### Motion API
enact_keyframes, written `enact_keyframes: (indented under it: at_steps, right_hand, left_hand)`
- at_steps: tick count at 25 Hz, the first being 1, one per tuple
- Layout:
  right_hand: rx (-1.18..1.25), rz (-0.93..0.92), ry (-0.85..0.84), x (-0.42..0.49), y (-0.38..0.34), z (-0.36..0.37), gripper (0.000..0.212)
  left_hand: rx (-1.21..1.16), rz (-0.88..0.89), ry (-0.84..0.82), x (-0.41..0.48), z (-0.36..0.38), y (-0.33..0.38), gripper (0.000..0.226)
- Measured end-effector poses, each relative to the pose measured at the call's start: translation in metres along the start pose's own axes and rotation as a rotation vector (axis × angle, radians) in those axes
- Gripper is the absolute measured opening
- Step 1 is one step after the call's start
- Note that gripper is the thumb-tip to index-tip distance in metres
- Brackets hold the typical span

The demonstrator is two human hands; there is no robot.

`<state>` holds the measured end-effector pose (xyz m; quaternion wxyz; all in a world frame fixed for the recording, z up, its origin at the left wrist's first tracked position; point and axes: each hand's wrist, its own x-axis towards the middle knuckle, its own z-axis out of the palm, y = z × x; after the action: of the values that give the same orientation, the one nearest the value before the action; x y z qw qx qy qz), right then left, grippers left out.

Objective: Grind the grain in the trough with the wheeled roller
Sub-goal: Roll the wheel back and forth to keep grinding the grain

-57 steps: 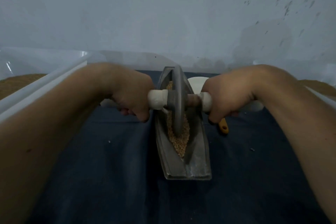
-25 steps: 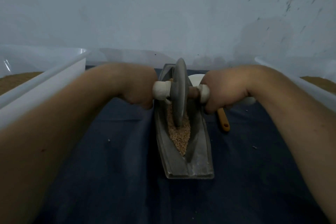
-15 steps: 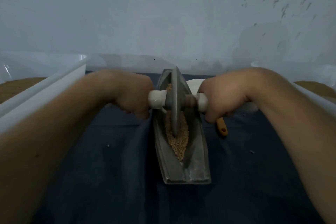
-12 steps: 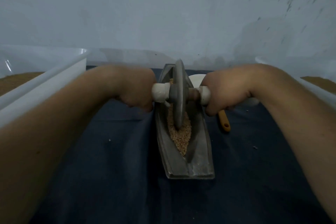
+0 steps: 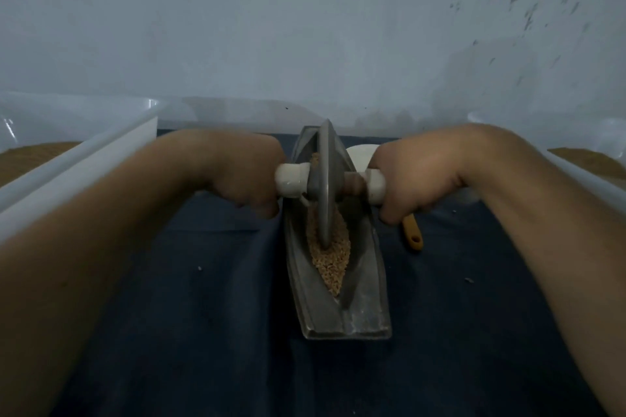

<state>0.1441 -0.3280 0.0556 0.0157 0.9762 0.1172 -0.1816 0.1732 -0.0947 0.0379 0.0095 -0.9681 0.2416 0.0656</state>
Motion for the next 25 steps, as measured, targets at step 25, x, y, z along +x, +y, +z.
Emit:
enact_keyframes:
  at_steps: [25]
  right_hand:
    - [-0.046,-0.003,0.186,0.011,0.0,0.011,0.013]
  left_hand:
    - [0.118,-0.064,0.236,0.001,0.01,0.006,0.019]
